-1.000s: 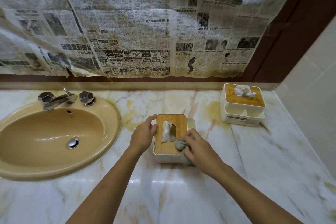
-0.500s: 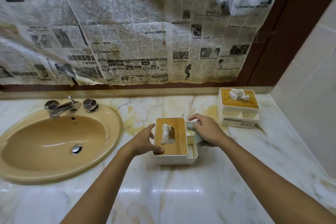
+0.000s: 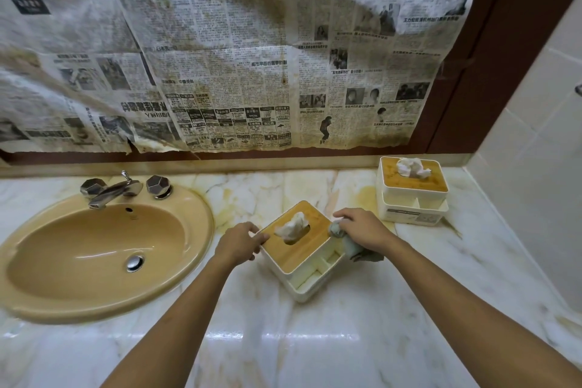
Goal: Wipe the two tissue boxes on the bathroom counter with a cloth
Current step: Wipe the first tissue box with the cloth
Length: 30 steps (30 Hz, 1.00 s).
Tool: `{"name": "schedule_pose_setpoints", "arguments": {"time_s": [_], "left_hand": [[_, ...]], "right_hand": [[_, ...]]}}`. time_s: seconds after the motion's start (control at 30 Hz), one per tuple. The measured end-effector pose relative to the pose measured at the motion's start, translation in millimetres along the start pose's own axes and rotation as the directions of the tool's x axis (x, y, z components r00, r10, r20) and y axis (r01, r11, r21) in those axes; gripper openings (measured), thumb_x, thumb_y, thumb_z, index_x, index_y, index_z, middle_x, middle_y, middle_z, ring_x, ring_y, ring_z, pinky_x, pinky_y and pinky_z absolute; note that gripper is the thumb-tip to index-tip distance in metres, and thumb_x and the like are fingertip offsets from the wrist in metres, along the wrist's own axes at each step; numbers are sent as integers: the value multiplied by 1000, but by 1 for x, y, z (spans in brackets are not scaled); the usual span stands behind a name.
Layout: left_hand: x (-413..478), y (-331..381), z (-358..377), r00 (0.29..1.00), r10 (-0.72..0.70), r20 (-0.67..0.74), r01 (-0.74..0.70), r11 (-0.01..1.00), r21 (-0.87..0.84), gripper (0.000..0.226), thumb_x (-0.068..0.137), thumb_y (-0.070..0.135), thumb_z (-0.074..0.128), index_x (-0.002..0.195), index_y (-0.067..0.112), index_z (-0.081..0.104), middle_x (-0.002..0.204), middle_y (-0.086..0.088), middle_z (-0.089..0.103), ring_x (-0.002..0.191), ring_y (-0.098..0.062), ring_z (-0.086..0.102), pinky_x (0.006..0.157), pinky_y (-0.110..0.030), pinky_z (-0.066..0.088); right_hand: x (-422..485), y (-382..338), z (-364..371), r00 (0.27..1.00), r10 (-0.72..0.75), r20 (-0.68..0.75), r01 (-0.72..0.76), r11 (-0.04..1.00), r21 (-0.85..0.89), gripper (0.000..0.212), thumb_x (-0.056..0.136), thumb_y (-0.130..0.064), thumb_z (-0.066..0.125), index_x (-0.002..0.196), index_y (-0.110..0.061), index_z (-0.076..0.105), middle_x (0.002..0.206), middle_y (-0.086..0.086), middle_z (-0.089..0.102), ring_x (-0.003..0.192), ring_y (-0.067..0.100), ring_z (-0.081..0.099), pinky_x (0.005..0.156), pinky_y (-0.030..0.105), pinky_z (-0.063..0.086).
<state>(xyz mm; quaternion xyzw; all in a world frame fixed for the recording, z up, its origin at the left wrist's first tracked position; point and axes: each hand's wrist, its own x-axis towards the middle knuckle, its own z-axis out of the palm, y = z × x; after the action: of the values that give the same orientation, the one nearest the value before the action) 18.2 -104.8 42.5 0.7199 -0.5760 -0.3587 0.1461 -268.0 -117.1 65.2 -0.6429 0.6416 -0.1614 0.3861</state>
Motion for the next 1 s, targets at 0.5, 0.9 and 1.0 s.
{"name": "schedule_pose_setpoints", "arguments": {"time_s": [0.5,0.9,1.0], "left_hand": [[-9,-6,5,988,133,74,-110,960,-259,27,101,23,50,128,24,57,107,-4,61,78,-15,60,59,-14,47],[-40,67,-18,869,495,3,-440,775,-455,23,95,37,60,116,31,67,106,10,69,95,-11,63,78,-22,50],[-47,86,-28,827,562,-27,-480,681,-553,34,87,31,67,120,23,64,105,4,68,91,-16,63,77,-30,50]], "right_hand": [[-19,5,-2,976,87,200,-126,973,192,13,83,-15,50,71,-11,55,74,3,53,71,17,45,67,29,38],[-41,-52,-6,965,-211,-156,262,740,620,21,98,-7,56,111,-20,68,111,1,68,105,20,66,85,37,59],[-47,-73,-16,923,-278,-266,382,739,554,17,94,-6,63,103,-18,71,102,1,70,100,14,67,83,31,59]]}}
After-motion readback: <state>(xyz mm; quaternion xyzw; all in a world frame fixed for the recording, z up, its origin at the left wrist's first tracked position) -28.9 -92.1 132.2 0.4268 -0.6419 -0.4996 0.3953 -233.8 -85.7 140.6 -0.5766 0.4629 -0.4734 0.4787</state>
